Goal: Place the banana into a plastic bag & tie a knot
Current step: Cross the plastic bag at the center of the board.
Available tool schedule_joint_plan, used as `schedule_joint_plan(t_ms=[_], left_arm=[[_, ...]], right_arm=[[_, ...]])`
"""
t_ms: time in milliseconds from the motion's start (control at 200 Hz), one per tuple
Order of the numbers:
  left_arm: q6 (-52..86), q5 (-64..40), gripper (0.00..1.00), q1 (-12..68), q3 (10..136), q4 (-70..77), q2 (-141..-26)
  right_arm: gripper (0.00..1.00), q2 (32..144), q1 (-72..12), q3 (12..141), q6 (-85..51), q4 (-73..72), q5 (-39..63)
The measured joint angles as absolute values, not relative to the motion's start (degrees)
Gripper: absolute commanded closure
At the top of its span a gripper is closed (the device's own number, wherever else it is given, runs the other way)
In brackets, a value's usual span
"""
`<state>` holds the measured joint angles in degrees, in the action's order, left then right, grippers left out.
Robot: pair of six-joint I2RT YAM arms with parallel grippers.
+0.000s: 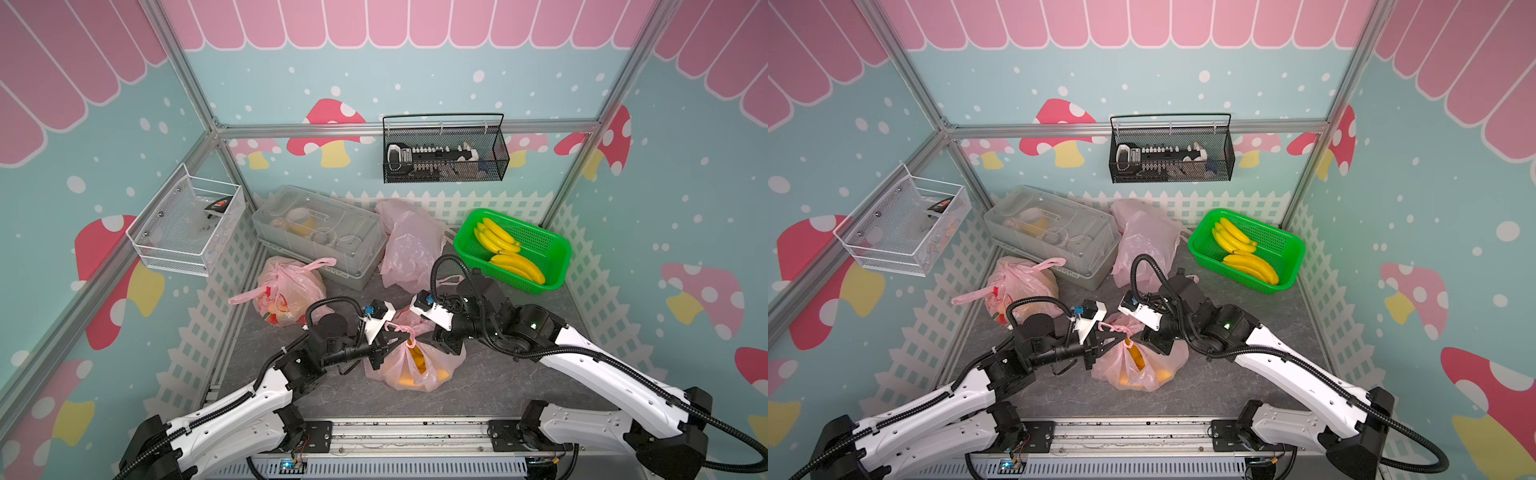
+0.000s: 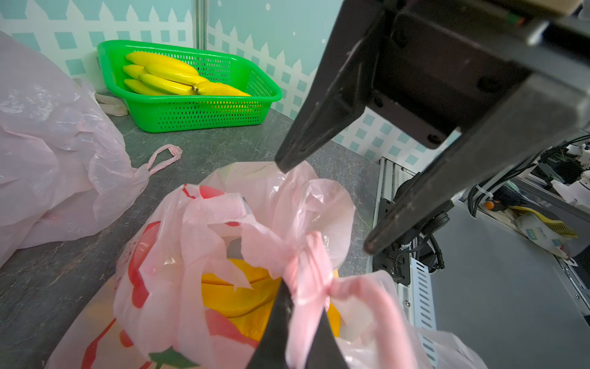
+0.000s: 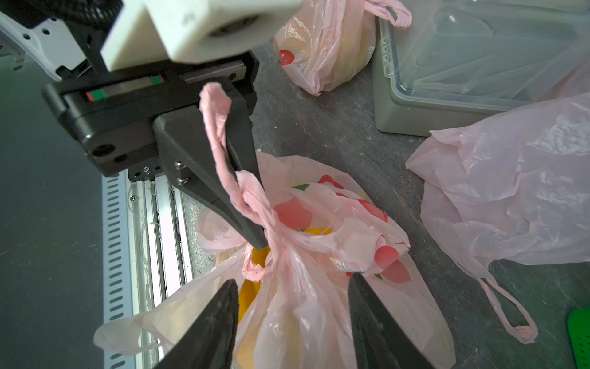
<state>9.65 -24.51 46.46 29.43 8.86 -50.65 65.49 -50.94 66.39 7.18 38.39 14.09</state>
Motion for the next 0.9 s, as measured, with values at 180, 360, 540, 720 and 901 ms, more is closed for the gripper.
schedule_joint_plan(t_ms=[180,360,540,720,901], left_arm=[[8.6,-25.6,1.0,47.0,29.2,8.9,-50.7],[7.8,-25.9,1.0,47.0,29.1,8.8,-50.7],[7.3,-25.5,1.0,46.9,29.0,8.8,-50.7],[7.2,-25.0,0.95,47.0,28.9,8.4,-50.7],[7.5,-23.3,0.77,47.2,28.9,8.2,-49.7]], right_arm=[[0.52,69.1,-50.9,66.4,9.5,38.6,16.9],[0.69,71.4,-50.9,66.4,10.4,38.9,19.5],[0.95,73.0,-51.0,66.4,10.8,40.0,21.0],[1.0,73.8,-51.0,66.5,9.8,39.4,19.0],[1.0,73.1,-51.1,66.5,8.3,38.2,14.7]])
